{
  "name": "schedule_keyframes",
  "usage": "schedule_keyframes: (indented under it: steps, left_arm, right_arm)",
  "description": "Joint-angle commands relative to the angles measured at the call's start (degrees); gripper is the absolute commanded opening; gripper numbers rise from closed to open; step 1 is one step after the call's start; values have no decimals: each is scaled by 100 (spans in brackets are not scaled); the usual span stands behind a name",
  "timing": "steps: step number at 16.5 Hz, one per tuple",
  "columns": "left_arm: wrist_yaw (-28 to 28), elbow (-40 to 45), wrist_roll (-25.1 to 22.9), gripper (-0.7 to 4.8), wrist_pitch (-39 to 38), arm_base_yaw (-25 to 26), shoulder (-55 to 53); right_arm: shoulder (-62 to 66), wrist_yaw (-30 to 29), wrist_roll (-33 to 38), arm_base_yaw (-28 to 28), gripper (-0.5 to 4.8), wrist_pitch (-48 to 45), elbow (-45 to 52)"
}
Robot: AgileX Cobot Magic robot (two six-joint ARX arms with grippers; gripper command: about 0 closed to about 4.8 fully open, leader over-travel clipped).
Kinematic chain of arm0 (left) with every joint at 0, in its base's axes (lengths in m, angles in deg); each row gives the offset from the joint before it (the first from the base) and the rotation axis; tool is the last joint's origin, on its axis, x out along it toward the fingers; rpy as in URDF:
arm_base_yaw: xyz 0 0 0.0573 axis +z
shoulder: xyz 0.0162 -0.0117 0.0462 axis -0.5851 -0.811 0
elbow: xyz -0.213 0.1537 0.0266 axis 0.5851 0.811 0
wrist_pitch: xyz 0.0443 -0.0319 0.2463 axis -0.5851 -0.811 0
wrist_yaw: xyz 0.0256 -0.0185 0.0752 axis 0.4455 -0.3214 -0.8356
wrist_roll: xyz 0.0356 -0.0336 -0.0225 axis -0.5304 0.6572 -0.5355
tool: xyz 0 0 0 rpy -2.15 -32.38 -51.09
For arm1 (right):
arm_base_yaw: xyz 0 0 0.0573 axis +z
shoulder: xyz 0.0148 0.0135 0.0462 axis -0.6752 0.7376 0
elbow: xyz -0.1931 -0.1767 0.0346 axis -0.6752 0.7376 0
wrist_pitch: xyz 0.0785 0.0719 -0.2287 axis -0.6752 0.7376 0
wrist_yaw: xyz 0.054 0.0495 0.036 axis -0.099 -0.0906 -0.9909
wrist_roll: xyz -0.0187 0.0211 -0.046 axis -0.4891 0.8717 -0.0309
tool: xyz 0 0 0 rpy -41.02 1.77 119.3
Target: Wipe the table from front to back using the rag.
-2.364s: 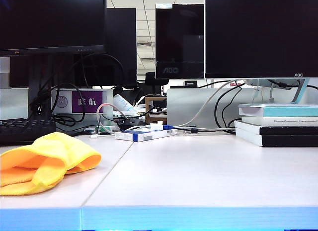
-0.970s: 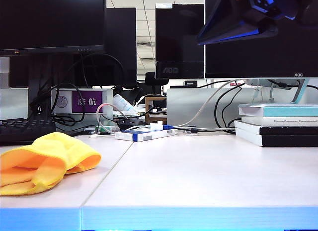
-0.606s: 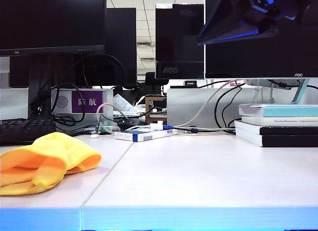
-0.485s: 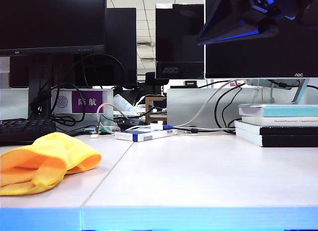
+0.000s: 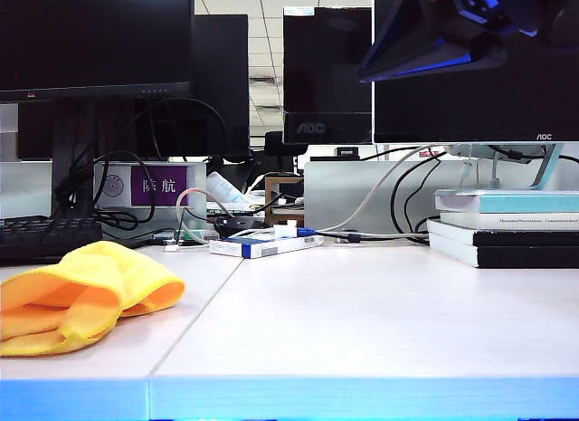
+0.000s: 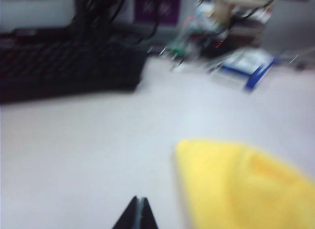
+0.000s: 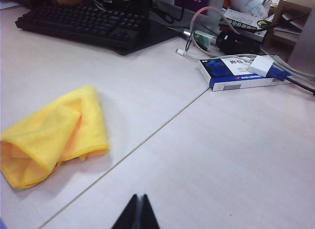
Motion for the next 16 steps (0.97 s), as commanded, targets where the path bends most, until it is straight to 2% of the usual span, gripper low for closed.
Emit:
schedule_keyframes:
  steps: [1,6,14,16]
  left_arm:
    - [35,2,-450,-7,-367,140,13]
    - [28,2,-271,-5,-352,136,13]
    - [55,2,-271,-5,-343,136,13]
    - [52,2,-271,-5,-343,136,13]
  right_arm:
    - [-4,-9,-15,4,-1,-83,-20]
    - [-4,-9,-15,2,-1,-83,-20]
    - [-31,-4,-15,-7,-1,-79,-17]
    - [-212,-9,-15,-149,-1,4,-17]
